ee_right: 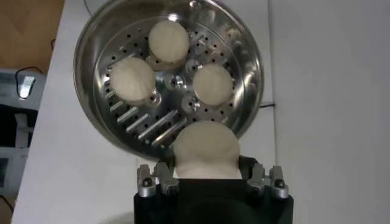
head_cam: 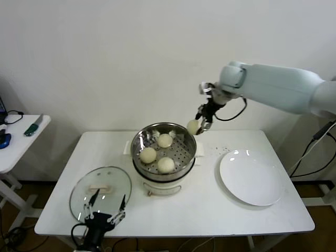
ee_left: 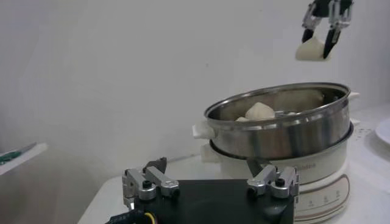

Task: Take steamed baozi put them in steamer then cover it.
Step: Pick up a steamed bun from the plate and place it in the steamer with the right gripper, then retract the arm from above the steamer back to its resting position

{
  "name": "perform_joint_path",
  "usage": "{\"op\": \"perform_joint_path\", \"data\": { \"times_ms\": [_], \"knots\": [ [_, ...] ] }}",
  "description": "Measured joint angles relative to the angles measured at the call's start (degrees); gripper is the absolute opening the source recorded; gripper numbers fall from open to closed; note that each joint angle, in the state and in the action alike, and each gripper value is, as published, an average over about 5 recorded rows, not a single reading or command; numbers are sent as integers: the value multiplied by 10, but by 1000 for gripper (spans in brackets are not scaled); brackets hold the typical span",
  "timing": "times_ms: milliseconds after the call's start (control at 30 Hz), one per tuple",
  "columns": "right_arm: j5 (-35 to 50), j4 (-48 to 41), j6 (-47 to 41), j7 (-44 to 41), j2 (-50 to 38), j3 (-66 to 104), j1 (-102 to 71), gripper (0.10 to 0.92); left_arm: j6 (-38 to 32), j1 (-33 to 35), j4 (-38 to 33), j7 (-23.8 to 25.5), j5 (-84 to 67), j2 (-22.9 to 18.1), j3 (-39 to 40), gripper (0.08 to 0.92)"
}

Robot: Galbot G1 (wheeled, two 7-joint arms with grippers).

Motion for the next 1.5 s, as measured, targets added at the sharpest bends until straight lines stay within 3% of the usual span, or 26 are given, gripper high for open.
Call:
{"op": "perform_joint_path", "data": {
  "times_ms": [500,967,1300,1500],
  "knots": [
    [11,-60,-5,3,113,-34,-59,679,-4,-16,21,-7,-2,15,-14,823],
    [-23,-104,-5,-7,143,-39,-103,690,5,-34,44,-18,-2,24,-17,823],
    [-24,-102,-8,-11,142,-33,-103,817,8,-36,49,-20,-2,26,-17,823],
    [-22,-95,-7,-14,132,-23,-90,823,9,-38,53,-22,-2,26,-19,823]
  ]
}}
